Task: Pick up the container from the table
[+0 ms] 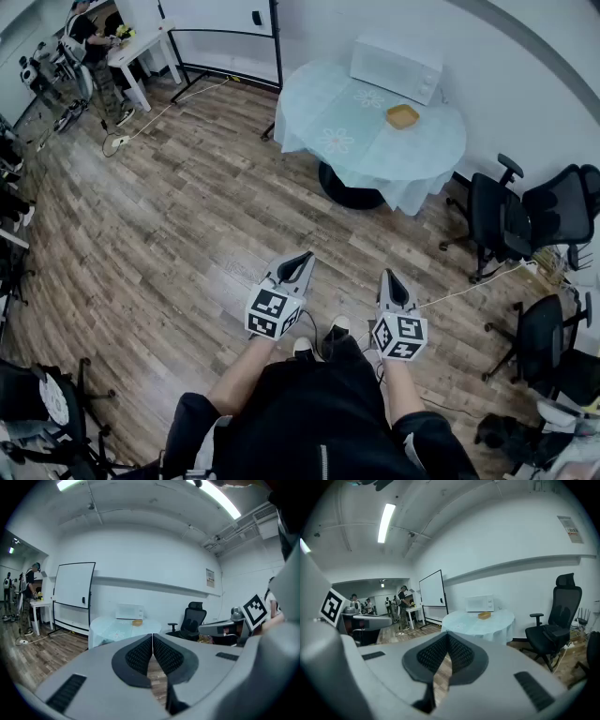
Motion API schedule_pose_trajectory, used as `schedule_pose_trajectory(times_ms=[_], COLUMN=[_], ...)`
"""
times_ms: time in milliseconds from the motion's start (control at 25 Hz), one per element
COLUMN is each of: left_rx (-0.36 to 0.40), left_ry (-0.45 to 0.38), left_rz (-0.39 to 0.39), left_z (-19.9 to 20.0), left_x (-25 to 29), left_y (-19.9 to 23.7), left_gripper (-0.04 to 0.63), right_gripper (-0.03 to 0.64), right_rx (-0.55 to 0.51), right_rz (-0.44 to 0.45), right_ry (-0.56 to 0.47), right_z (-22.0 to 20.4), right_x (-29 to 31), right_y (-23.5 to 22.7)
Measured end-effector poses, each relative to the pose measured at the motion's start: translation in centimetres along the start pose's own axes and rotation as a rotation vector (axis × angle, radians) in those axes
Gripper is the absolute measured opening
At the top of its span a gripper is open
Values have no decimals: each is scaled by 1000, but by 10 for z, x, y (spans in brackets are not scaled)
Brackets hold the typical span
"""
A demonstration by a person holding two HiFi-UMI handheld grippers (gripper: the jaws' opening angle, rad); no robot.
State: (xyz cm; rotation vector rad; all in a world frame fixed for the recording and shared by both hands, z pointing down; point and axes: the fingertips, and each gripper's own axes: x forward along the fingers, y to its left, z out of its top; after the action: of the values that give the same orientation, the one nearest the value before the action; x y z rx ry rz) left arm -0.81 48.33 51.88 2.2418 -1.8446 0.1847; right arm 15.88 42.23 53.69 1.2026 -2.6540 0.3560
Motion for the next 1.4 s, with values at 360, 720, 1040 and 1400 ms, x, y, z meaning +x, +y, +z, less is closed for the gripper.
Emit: schedule_pose_trajectory(times_ms=[360, 720, 1040, 1400], left_rx=[6, 31, 15, -20], left_ry=[16, 47, 65, 67], left_rz=[-14, -36, -38, 3], left_z=[-6, -6, 1, 15], left_x=[-1, 21, 61, 112], left_y=[2, 7, 3, -3], left_gripper=[15, 15, 15, 15], right_gripper=[25, 25, 25, 25], right_rx=[9, 18, 43, 55], right_rz=[8, -32, -30, -7], right_ry=[-27, -9, -11, 6], right_z=[-6, -6, 3, 18], right_x=[-3, 1, 24, 59], right_y=[-4, -37, -63, -107])
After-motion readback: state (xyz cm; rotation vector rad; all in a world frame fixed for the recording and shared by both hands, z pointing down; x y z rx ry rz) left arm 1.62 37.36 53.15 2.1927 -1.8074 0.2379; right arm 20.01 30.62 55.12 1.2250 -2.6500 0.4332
